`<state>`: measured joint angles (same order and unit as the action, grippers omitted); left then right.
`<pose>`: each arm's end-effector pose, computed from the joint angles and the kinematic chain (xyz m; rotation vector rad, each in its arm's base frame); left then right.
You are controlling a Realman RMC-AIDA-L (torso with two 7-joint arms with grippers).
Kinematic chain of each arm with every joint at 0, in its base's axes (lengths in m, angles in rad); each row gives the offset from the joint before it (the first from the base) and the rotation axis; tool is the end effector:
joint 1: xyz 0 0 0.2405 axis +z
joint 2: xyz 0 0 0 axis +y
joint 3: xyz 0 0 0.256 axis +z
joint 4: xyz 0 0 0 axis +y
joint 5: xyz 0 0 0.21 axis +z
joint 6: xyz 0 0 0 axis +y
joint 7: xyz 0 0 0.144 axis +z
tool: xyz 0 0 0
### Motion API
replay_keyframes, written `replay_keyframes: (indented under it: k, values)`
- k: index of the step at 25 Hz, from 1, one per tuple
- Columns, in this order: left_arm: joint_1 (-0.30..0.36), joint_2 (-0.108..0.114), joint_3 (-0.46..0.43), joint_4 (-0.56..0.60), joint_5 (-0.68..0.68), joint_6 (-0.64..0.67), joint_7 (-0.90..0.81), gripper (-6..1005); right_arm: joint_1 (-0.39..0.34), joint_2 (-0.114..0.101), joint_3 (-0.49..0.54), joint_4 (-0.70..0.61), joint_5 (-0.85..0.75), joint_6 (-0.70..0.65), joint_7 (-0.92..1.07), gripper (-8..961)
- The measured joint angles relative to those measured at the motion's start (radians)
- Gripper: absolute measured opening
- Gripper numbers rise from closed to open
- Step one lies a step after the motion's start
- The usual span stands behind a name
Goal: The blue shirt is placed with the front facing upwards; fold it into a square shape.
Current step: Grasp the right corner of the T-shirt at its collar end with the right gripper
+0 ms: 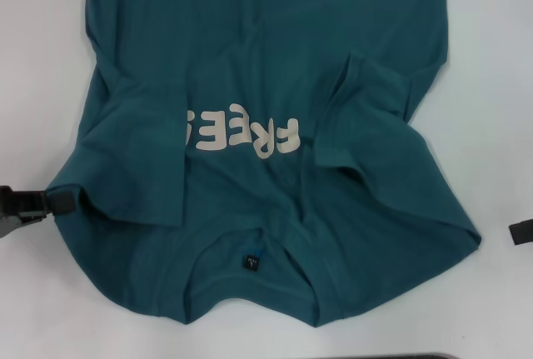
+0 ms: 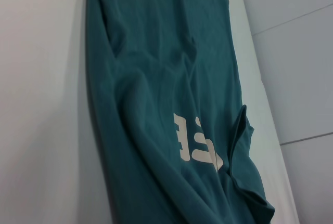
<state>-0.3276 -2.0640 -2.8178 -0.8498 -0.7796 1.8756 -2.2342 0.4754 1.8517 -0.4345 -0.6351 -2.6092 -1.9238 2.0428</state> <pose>-0.3429 0.2336 0.0561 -2.1765 -2.0316 -0.6784 0.3523 0.2520 0.0880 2.4936 -1.8420 -0.1533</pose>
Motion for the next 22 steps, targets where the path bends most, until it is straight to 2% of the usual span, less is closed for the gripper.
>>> replay_keyframes:
  k: [1,2,6,18,22]
  values:
    - [-0.002,0.0,0.0,0.0,0.0,0.0,0.0,15,0.001,0.01,-0.007,0.0,-0.003,0.014,0.003,767]
    - [-0.003,0.001,0.0,0.0,-0.001,0.0,0.0,16,0.001,0.01,-0.007,0.0,-0.003,0.014,0.003,766]
    - [-0.007,0.001,0.002,0.0,-0.001,0.001,-0.001,16,0.005,0.033,-0.053,0.005,-0.006,0.07,0.04,764]
    - [-0.007,0.003,0.003,0.0,-0.001,0.0,-0.001,15,0.018,0.065,-0.068,0.012,-0.006,0.112,0.056,757]
    - [-0.008,0.003,0.006,0.0,-0.001,0.0,-0.001,15,0.023,0.07,-0.071,0.013,-0.006,0.119,0.073,755]
